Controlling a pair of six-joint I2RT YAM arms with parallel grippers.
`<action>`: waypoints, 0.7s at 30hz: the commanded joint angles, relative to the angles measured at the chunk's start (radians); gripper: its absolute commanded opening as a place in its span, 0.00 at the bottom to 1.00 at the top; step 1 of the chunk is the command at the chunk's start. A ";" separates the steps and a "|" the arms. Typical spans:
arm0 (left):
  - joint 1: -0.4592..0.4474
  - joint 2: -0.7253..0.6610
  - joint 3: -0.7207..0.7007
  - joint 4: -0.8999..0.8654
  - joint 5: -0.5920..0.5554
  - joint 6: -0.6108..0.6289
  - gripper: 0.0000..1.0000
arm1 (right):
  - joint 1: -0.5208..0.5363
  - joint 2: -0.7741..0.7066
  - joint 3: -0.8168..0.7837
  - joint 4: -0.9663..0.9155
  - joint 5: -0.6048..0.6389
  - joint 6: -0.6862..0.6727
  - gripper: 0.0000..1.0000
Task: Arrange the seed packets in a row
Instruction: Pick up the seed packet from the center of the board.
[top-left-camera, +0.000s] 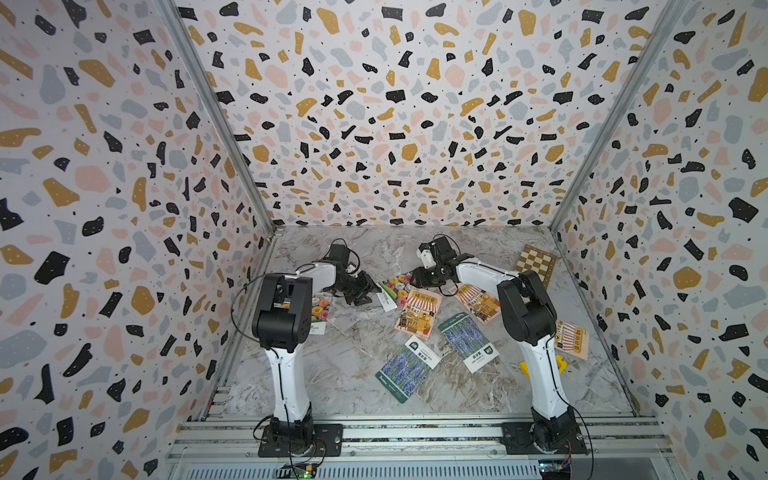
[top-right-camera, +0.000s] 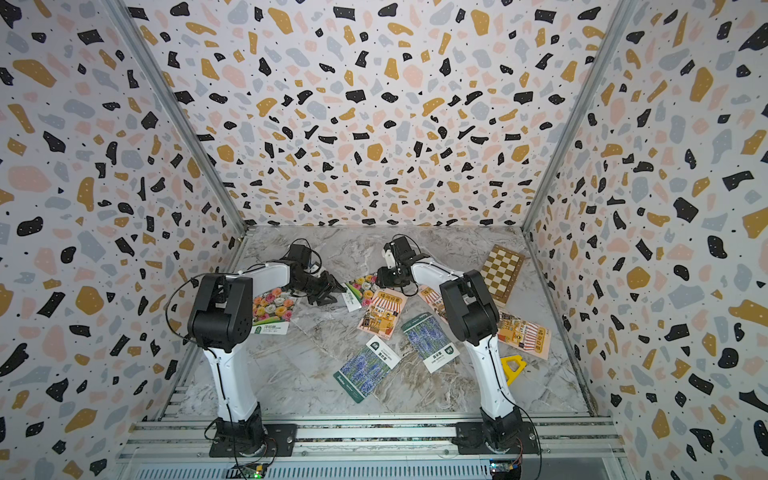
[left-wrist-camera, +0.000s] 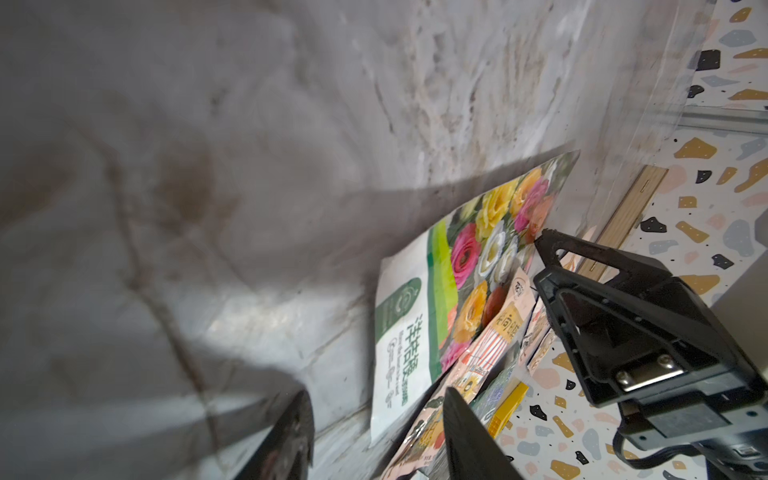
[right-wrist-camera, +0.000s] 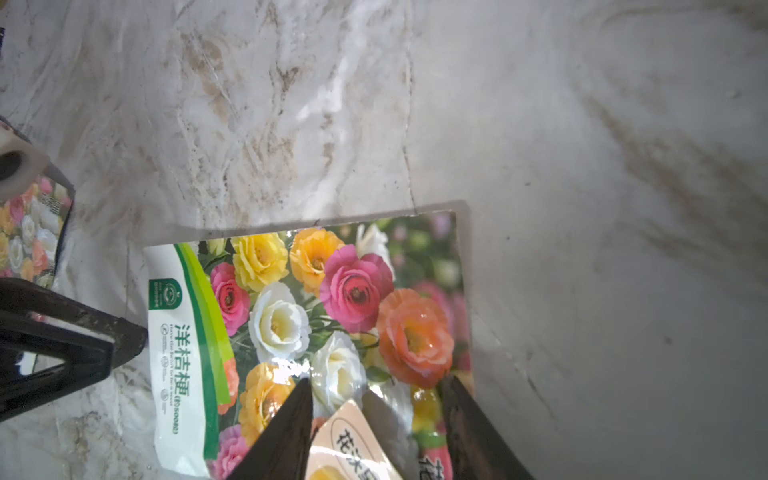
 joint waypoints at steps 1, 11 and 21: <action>-0.009 0.023 0.026 0.032 0.028 -0.023 0.48 | -0.006 0.022 0.016 -0.044 0.012 0.002 0.52; -0.021 0.090 0.057 0.152 0.158 -0.060 0.32 | -0.024 0.027 -0.009 -0.018 -0.051 0.010 0.51; -0.021 0.073 0.051 0.181 0.180 -0.039 0.00 | -0.053 -0.032 -0.044 0.011 -0.095 0.017 0.52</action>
